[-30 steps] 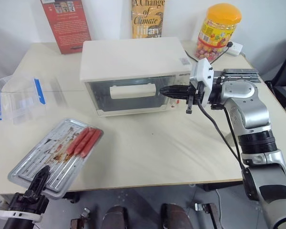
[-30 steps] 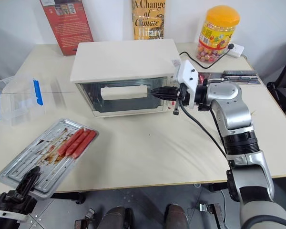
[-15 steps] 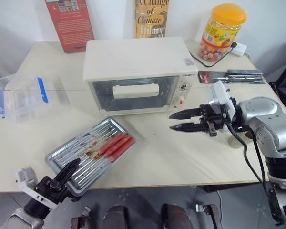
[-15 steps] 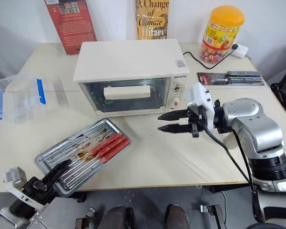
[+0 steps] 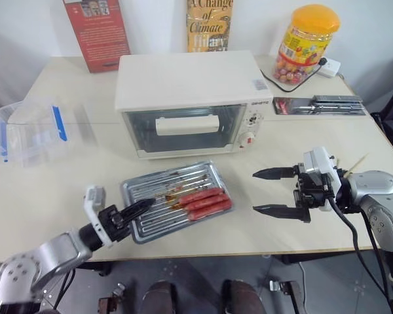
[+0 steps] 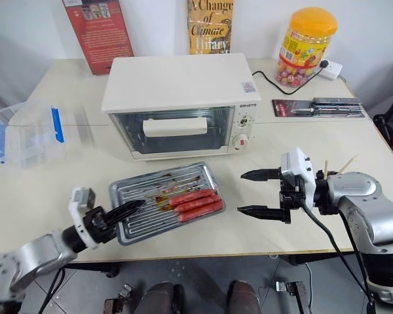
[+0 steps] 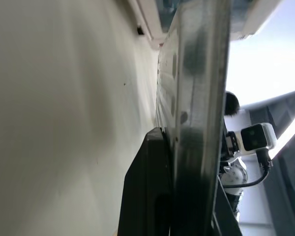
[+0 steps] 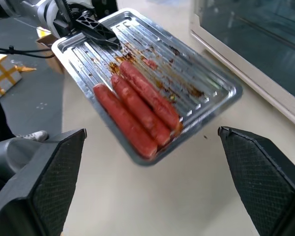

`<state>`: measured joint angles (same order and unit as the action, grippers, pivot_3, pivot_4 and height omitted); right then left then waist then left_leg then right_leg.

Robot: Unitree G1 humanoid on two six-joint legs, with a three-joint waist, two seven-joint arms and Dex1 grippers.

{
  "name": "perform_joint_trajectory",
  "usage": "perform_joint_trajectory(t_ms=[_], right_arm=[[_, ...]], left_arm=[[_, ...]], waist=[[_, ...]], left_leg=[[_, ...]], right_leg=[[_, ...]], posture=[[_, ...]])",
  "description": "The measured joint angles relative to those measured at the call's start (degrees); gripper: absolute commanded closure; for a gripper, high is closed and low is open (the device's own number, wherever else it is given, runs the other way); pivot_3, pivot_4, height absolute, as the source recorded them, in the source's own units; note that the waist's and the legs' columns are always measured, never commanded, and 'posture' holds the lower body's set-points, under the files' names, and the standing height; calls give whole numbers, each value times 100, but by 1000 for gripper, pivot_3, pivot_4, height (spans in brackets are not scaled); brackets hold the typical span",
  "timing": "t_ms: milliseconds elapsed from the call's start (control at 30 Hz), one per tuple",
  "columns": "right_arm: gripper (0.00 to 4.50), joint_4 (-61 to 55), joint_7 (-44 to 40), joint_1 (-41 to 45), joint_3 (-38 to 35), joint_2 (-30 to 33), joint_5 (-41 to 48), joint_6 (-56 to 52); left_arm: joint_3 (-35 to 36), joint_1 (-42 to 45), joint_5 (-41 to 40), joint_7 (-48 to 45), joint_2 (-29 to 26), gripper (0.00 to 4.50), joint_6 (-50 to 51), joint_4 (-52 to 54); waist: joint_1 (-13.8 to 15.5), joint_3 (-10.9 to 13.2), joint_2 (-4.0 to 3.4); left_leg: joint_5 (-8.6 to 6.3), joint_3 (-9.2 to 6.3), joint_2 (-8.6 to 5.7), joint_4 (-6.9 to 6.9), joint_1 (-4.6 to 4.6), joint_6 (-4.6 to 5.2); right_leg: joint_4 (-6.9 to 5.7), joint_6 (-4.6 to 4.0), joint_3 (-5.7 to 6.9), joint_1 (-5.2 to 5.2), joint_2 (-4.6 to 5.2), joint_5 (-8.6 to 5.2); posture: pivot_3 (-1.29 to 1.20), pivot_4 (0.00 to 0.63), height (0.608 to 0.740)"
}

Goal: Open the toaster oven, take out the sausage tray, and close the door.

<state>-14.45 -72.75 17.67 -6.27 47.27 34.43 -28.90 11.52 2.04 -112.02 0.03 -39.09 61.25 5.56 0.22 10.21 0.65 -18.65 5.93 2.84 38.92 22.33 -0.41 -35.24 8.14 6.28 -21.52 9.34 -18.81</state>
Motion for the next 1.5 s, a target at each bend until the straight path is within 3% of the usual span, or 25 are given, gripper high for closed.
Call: perform_joint_trajectory(t_ms=[333, 667, 867, 1033, 1100, 1200, 1267, 1400, 1500], right_arm=[[9, -116, 357, -102, -104, 13, -11, 5], [0, -118, 446, -105, -104, 14, -11, 16], [0, -28, 304, 7, -95, 78, -62, 100], [0, 296, 47, 14, -79, 318, -282, 330], [0, 402, -33, 48, -40, 339, -347, 402], [0, 605, -170, 140, 104, 387, -516, 582], [0, 937, -194, 231, 289, 389, -869, 951], [0, 1495, -185, 235, 535, 388, -1387, 1456], [0, 1571, -81, 170, 586, 328, -1480, 1586]], left_arm=[[-710, 1909, 1459, -873, 122, 4500, 941, -1753], [-661, 2497, 2671, -1560, 216, 1671, 1746, -2416], [-339, 2603, 3045, -1970, -112, 66, 2077, -2374], [85, 2446, 3724, -2450, -1109, 29, 1942, -2082], [147, 2261, 4067, -2829, -1301, 29, 1592, -1817], [163, 1678, 4991, -3881, -1480, 29, 226, -1298], [332, 1126, 5916, -4816, -1328, 29, -1687, -1063], [304, 505, 7110, -5932, -1311, 29, -3696, -1157], [302, 399, 7661, -6601, -1198, 29, -4876, -1790]], waist=[[136, 0, -1], [113, 0, -1], [102, 0, 0], [24, 3, 4], [-2, 3, 4], [-17, 4, 5], [-26, 3, 5], [-30, 4, 6], [-30, 4, 6]], left_leg=[[4, 23, -2, 9, -4, -3], [9, 23, 0, 8, -5, -6], [10, 24, 4, 7, -5, -8], [12, 38, 7, -13, -6, -14], [12, 44, 7, -20, -5, -14], [11, 65, 7, -36, -4, -16], [12, 86, 10, -47, -2, -17], [12, 124, 13, -67, 8, -18], [13, 131, 21, -70, 5, -19]], right_leg=[[-11, 7, -2, 1, 0, 3], [-15, 23, -1, -2, 0, 11], [-20, 26, 1, -8, 0, 12], [-20, 26, 3, -24, 0, 11], [-18, 26, 2, -30, 1, 11], [-12, 26, 3, -44, 3, 11], [1, 26, 3, -55, 4, 11], [1, 28, 3, -95, 9, 13], [-19, 29, 9, -105, 9, 13]], posture=[[0, 150, 740], [0, 150, 740], [0, 150, 740], [0, 150, 740], [0, 150, 740], [0, 150, 740], [0, 150, 740], [0, 150, 740], [0, 150, 740]])
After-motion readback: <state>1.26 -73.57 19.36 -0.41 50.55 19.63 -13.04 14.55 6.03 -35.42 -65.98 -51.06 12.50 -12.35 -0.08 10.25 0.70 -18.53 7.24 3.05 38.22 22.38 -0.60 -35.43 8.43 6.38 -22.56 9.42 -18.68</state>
